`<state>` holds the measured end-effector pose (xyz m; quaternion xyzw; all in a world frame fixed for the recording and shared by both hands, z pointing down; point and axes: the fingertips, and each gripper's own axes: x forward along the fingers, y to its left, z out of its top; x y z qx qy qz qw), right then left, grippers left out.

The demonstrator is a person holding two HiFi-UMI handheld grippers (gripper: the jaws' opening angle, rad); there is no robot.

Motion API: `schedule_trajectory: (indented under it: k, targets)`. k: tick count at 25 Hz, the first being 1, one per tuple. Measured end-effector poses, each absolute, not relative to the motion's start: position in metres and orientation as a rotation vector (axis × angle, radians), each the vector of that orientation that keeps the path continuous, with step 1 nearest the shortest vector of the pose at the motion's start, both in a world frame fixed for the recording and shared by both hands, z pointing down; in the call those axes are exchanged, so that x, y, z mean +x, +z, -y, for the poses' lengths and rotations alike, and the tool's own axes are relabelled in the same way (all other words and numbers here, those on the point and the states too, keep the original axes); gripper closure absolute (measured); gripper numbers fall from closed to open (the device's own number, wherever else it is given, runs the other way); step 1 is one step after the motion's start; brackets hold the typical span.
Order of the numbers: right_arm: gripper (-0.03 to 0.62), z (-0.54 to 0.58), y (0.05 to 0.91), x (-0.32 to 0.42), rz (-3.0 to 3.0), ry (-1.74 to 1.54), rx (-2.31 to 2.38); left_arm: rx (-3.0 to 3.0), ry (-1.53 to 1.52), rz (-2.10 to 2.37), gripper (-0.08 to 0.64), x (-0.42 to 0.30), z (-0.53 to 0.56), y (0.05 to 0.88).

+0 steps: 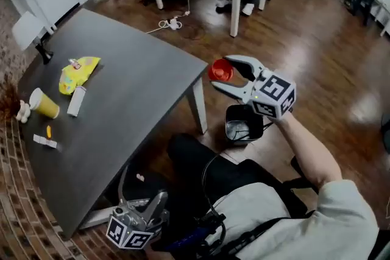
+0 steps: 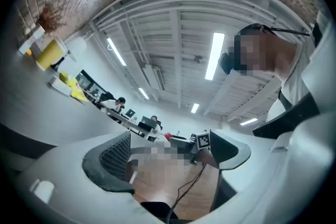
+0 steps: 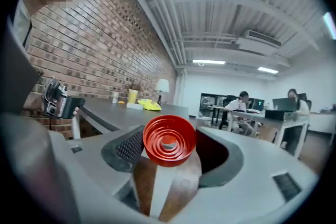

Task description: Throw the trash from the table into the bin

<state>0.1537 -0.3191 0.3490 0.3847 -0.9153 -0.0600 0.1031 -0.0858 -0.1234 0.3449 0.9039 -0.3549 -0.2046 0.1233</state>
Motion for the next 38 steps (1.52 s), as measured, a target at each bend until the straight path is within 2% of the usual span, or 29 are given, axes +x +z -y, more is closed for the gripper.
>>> schedule_trajectory:
  k: [6, 14, 22, 29, 32, 38]
  targets:
    - [0.284, 0.305, 0.412, 0.235, 2.493, 0.014, 1.246, 2.691, -0.522, 0.733, 0.103, -0.011, 0.14, 0.351]
    - [0.282, 0.267, 0.476, 0.315, 2.223, 0.107, 1.21, 2.718, -0.468, 0.407, 0.103, 0.079, 0.146, 0.346]
    - [0.259, 0.258, 0.519, 0.308, 2.133, 0.154, 1.154, 2.728, -0.441, 0.33, 0.103, 0.09, 0.145, 0.349]
    - [0.264, 0.256, 0.487, 0.312, 2.218, 0.097, 1.165, 2.743, -0.439, 0.365, 0.103, 0.103, 0.136, 0.339]
    - [0.3, 0.25, 0.46, 0.293, 2.3, 0.016, 1.135, 2.753, -0.444, 0.39, 0.103, 0.101, 0.131, 0.334]
    - [0.304, 0.221, 0.413, 0.238, 2.433, -0.206, 1.0, 2.766, -0.446, 0.487, 0.103, 0.087, 0.12, 0.33]
